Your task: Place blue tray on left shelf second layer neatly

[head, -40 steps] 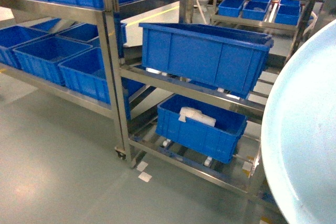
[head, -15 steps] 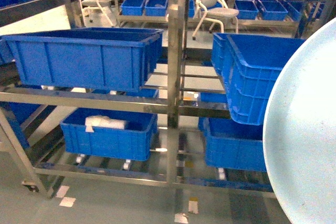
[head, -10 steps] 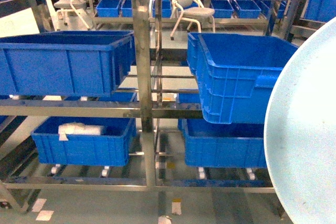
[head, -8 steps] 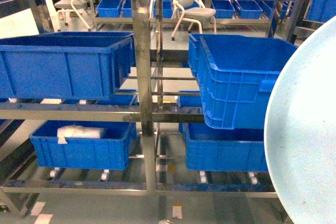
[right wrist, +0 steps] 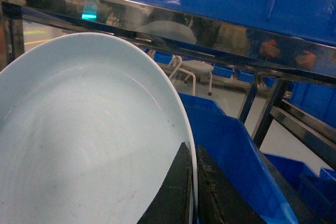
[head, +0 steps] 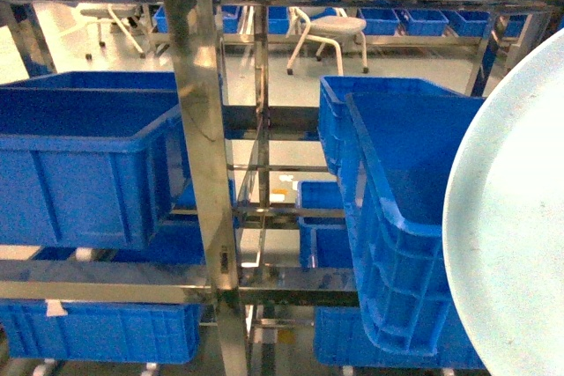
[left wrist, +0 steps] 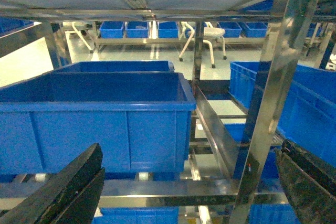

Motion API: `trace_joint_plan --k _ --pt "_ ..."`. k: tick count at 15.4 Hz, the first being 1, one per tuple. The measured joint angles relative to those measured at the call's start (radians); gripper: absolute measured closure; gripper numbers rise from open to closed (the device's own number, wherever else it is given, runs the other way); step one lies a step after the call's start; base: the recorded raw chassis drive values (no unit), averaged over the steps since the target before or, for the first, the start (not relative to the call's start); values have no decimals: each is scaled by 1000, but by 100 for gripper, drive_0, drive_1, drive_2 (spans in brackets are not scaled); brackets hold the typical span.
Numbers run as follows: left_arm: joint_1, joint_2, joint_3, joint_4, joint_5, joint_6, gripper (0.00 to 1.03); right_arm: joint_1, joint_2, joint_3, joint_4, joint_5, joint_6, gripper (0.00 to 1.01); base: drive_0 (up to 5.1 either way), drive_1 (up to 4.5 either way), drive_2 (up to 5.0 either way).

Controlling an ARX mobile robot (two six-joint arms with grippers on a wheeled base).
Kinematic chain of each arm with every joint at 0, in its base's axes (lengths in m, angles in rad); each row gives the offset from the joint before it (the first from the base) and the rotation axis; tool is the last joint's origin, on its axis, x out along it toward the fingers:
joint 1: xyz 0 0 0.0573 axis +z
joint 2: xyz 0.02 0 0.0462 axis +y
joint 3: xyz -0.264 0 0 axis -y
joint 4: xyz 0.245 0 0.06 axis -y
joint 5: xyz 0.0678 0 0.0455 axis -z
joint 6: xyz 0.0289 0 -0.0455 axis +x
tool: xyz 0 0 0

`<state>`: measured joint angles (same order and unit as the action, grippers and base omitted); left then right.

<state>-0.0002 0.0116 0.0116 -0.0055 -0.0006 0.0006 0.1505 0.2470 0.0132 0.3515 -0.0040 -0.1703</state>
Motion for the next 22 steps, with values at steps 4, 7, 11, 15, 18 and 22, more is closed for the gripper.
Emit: trace_joint_plan --k 4,7,11,15,18,22 --pt "0 0 0 3 0 0 5 0 0 0 2 0 0 99 10 408 -389" --pt "0 0 0 -1 0 0 5 0 0 0 3 0 0 99 10 413 -392" --pt "0 0 0 7 0 0 5 0 3 0 0 0 0 99 11 422 -399" --pt "0 0 0 -2 0 0 5 0 2 0 0 0 0 99 11 422 -399" --pt "0 0 0 1 0 0 5 0 2 0 0 0 0 99 11 422 -399" --pt "0 0 0 1 0 0 5 0 2 0 0 0 0 99 6 211 -200"
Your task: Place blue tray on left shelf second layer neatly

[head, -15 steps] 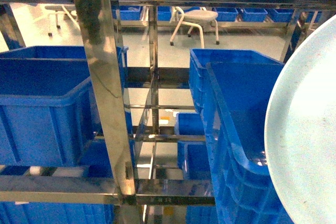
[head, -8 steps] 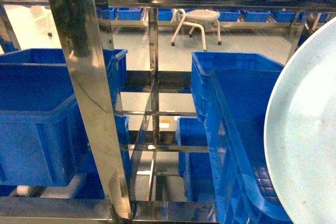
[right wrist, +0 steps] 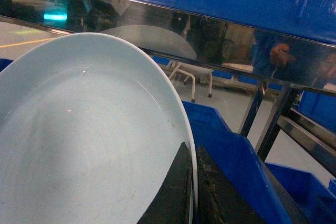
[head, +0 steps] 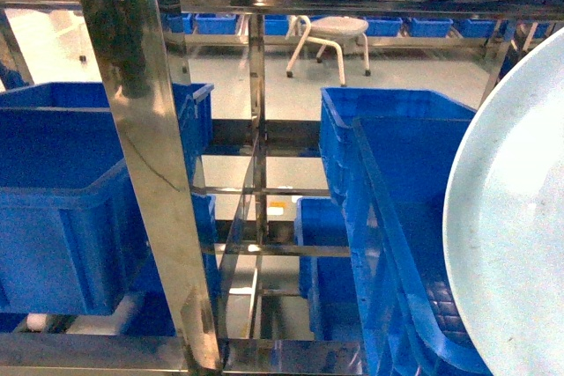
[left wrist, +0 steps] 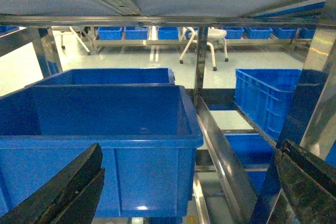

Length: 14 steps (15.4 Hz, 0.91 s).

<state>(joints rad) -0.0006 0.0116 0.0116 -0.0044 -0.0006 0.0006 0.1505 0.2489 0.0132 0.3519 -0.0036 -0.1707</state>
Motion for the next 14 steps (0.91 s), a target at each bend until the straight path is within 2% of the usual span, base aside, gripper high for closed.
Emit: trace_joint_plan --k 14 --pt "0 0 0 0 0 0 5 0 0 0 0 0 0 99 0 0 0"
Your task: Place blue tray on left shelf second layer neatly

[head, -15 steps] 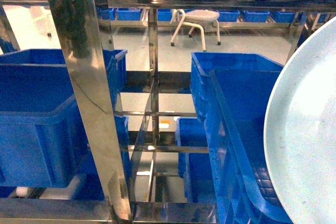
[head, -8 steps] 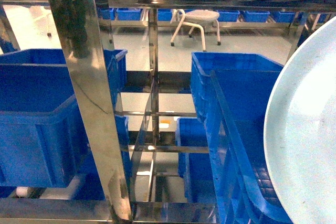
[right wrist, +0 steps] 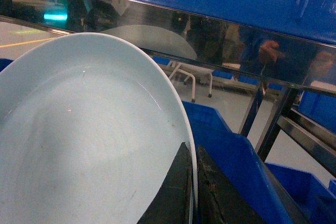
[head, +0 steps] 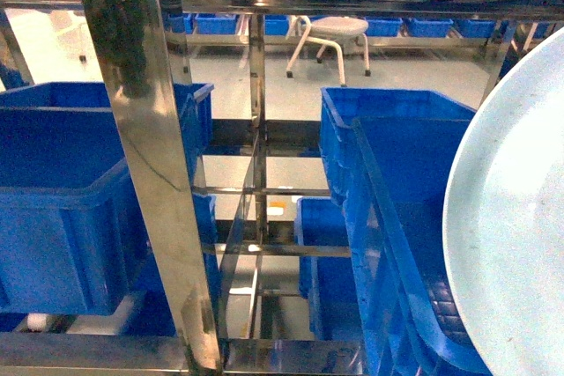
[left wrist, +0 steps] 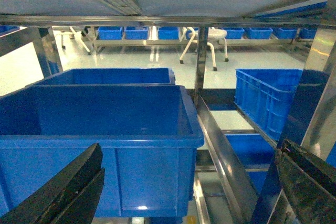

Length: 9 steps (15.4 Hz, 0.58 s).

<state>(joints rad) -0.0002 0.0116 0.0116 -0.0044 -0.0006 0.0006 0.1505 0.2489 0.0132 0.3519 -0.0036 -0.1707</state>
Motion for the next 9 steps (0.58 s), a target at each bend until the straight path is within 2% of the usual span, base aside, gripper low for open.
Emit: trace_joint_plan --k 7,9 --pt "0 0 0 0 0 0 5 -4 -8 0 -37 2 -5 99 0 0 0" --pt "0 0 0 0 0 0 5 -43 53 0 24 -21 -7 99 0 0 0"
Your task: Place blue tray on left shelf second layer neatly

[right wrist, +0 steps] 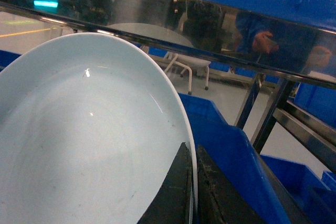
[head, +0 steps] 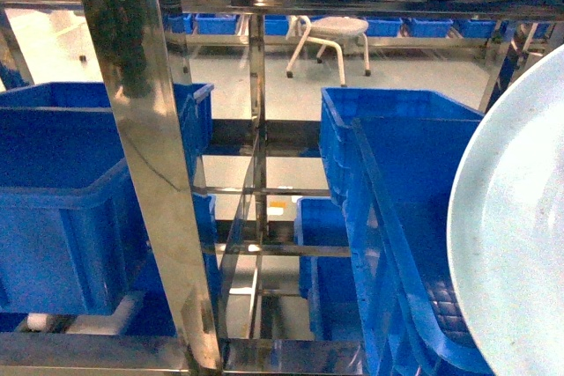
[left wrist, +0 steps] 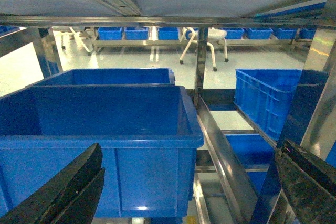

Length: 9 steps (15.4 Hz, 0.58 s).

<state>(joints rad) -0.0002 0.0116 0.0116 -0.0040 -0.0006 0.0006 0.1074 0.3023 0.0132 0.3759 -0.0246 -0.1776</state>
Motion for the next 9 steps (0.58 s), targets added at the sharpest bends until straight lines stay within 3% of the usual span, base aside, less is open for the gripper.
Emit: trace_joint_plan --k 3,8,9 --pt "0 0 0 0 0 0 5 -40 190 0 190 -60 -1 99 0 0 0" --pt "0 0 0 -1 0 0 5 -79 495 -1 466 -100 -6 99 0 0 0" --pt "0 0 0 0 0 0 5 -114 614 -1 583 -119 -8 99 0 0 0"
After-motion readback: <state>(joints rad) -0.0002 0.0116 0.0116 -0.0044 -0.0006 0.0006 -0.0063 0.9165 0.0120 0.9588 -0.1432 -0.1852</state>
